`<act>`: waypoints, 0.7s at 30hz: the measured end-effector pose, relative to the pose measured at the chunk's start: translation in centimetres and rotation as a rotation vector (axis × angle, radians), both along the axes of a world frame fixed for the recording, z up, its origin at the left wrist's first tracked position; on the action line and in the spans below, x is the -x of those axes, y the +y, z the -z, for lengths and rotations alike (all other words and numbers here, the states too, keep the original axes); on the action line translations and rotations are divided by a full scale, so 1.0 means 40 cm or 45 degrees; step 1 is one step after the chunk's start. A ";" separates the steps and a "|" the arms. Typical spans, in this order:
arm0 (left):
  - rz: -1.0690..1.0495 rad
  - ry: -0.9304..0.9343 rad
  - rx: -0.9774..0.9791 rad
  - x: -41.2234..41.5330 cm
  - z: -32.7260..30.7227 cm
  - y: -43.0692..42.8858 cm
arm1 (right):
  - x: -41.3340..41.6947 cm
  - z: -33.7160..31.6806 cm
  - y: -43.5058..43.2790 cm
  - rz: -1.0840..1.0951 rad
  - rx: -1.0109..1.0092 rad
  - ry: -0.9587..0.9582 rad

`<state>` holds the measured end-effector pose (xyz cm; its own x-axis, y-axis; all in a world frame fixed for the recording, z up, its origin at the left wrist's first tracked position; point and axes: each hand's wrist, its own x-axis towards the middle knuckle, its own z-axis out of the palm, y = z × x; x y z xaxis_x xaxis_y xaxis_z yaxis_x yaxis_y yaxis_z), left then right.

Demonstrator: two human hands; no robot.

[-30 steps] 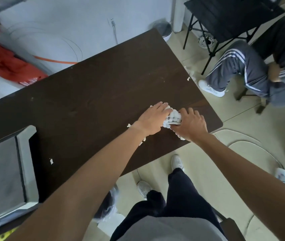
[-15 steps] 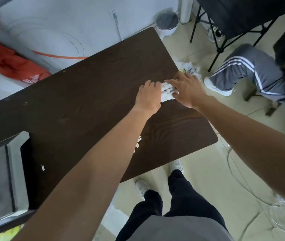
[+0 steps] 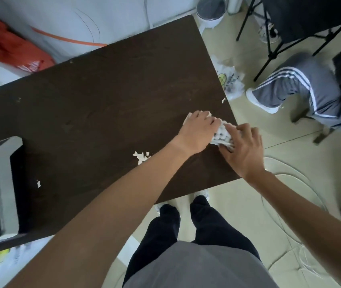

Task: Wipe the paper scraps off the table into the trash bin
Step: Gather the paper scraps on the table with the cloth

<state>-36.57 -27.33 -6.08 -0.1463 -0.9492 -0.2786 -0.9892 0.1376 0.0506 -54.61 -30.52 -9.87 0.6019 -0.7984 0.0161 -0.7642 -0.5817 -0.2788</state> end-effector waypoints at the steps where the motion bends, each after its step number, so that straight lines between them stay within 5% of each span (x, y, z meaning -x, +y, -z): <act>1: 0.049 0.005 0.006 0.009 0.002 0.007 | 0.016 0.004 0.018 0.010 0.000 -0.018; 7: 0.315 -0.011 0.002 0.031 0.009 0.045 | 0.037 -0.002 0.123 0.081 -0.106 -0.065; 21: 0.451 -0.149 -0.097 -0.120 -0.042 0.169 | -0.186 -0.017 0.371 0.474 -0.390 -0.223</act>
<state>-31.76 -20.57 -4.40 -0.4250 -0.8214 -0.3805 -0.8806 0.4724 -0.0364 -47.16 -15.66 -9.19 0.2850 -0.9420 -0.1772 -0.8307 -0.1505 -0.5360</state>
